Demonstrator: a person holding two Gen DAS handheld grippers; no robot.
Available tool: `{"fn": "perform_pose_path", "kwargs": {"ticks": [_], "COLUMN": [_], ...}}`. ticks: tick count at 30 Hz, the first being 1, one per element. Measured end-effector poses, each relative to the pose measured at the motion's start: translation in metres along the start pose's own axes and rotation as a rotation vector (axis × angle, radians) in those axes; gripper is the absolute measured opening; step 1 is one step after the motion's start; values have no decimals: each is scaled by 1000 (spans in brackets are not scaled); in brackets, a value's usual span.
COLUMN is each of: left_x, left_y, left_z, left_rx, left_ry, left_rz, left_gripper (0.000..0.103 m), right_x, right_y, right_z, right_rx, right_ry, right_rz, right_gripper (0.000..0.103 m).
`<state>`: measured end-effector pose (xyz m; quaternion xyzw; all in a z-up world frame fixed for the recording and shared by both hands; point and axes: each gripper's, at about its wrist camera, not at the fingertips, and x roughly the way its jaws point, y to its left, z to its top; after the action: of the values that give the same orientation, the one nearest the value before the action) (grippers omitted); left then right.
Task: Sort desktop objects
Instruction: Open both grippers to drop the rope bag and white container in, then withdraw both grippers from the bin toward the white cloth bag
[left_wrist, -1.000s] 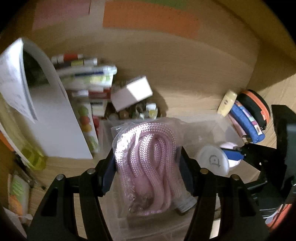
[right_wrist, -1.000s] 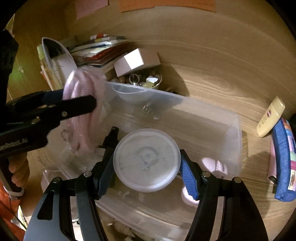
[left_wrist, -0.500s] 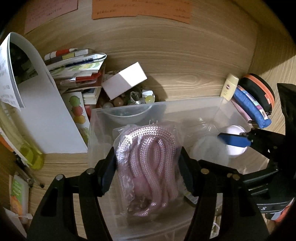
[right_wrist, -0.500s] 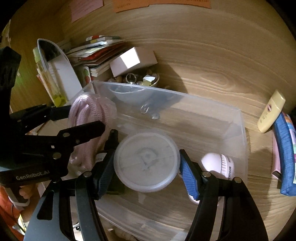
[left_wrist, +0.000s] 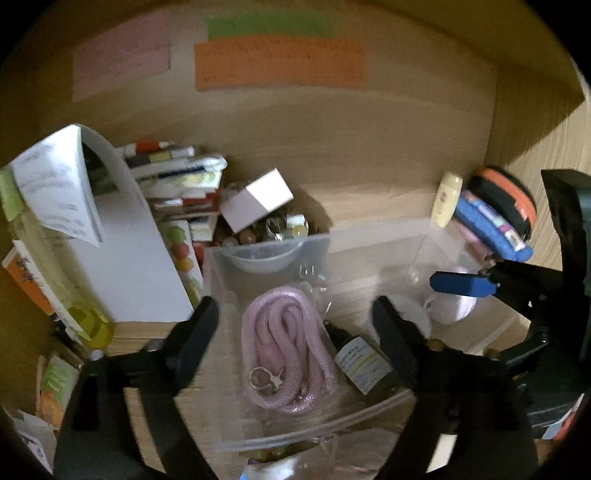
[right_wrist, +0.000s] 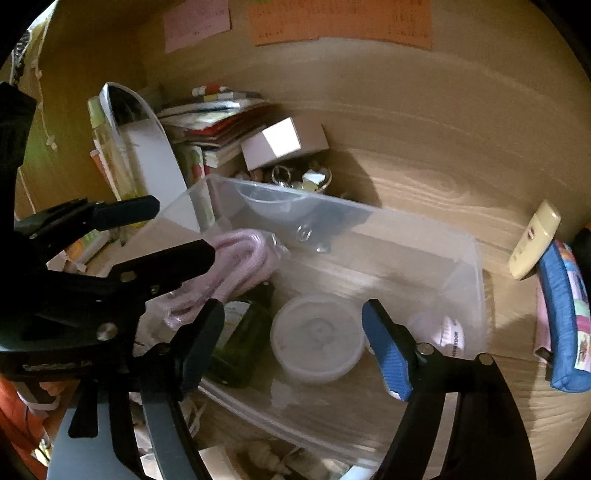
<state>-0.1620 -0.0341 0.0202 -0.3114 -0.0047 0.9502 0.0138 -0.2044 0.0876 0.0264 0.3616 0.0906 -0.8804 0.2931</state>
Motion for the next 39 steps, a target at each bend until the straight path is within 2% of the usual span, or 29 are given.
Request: {"fn": "perform_pose_path", "kwargs": {"ticks": [2,4,10,24,32,39], "left_x": [-8,-15,-29,-63,-71,-76], "left_y": [2,4,7,-2,19,24], "left_z": [1,2,0,-23,-53,-83], "left_rx": [-11,-22,-43,-4,-45,-38], "left_ry": [-30,-49,-54,-53,20,82], "left_rz": [14,20,11,77,103,116], "left_gripper": [94,95,96,98,100,100], "right_x": [-9,-19,-41,-77,-94,-94], "right_y": [1,2,-2,-12,-19,-29], "right_z": [3,5,-2,-46,-70,-91], "right_rx": [-8,-15,-18,-51,-39,-19], "right_ry": [-22,-48,-60,-29,-20,28], "right_rz": [-17,-38,-66,-159,-205,-234], "right_gripper": [81,84,87,87,87,87]}}
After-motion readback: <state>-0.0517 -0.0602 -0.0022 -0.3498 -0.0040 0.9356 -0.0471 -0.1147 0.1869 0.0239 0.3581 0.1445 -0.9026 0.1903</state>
